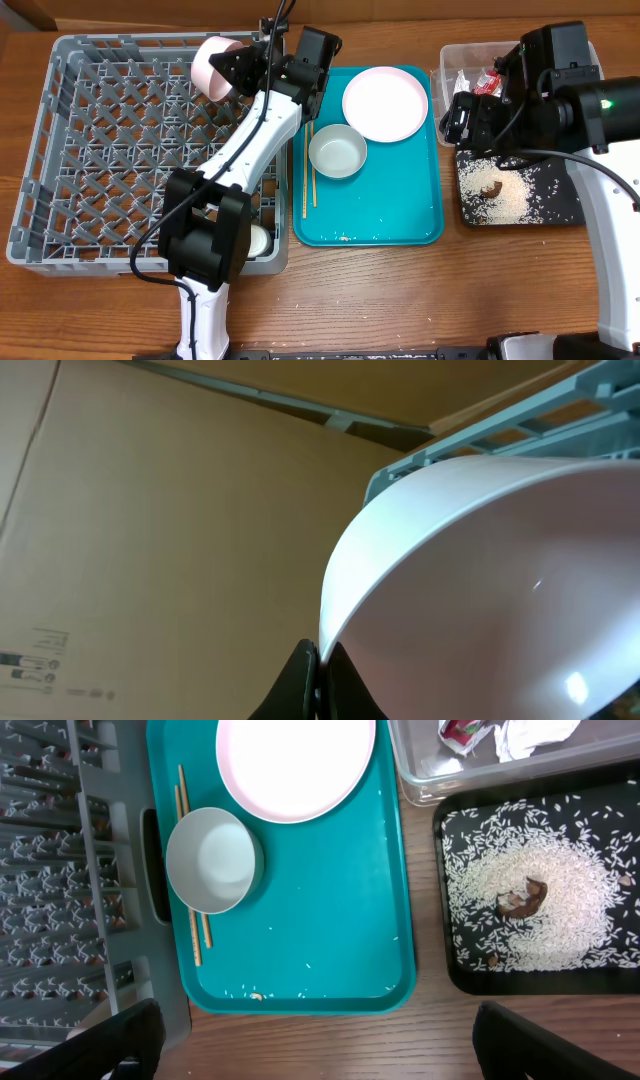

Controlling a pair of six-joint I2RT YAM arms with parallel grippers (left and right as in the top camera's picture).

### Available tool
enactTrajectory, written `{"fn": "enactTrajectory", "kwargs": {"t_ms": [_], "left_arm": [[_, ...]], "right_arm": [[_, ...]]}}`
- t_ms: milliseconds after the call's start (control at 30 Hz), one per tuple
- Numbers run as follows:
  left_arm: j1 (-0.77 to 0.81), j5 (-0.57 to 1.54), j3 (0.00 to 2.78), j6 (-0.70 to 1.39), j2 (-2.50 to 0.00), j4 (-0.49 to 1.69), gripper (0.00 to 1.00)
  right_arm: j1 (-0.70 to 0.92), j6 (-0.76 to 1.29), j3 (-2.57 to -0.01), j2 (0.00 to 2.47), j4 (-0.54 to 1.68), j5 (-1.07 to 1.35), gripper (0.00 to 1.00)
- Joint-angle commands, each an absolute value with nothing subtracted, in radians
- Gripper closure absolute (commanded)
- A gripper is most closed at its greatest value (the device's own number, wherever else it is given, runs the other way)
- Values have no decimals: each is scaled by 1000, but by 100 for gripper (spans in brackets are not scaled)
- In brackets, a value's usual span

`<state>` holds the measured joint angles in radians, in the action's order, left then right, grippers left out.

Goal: Sort waste into correct bins and load items into the dishwasher
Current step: 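Lower the pink bowl into the rack's back row and open the left gripper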

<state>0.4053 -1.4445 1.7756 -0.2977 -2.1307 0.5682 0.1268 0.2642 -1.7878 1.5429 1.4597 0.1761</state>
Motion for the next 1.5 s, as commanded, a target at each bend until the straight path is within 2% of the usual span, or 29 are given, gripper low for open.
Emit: {"fn": "enactTrajectory", "kwargs": {"t_ms": [0,633,1467], "left_arm": [[406,-1419,1788,-209,-2140,565,96],[405,-1306,1788,7,-2140,572,96],[390,-1281,1788,22,-2218,495,96]], "right_arm": [[128,261,-1800,1530,1457,172,0],[128,261,-1800,1530,1457,172,0],[128,260,-1800,1530,1457,172,0]]}}
